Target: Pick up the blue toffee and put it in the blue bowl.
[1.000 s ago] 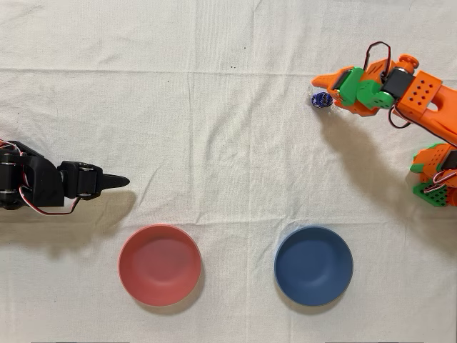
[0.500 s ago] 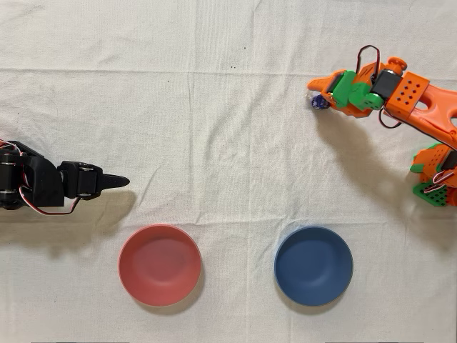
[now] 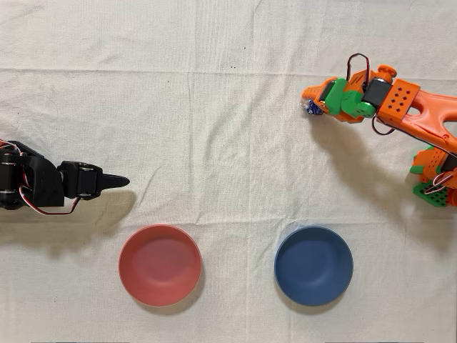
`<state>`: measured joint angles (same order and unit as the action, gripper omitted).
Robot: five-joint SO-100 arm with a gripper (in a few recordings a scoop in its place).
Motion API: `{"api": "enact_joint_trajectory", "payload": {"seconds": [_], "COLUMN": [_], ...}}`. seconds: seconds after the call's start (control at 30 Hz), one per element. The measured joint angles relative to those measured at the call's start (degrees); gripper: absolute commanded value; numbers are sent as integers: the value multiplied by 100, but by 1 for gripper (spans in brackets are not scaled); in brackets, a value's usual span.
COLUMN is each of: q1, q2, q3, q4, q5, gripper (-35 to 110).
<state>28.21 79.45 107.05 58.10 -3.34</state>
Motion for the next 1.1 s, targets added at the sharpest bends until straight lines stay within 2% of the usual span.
{"api": "enact_joint_trajectory", "payload": {"seconds": [0.37, 1.1], "q1": [9, 35], "q2": [-9, 466], "q3": [-9, 264], "q4": [-35, 176], "q5": [-316, -958], "gripper": [17, 17]}}
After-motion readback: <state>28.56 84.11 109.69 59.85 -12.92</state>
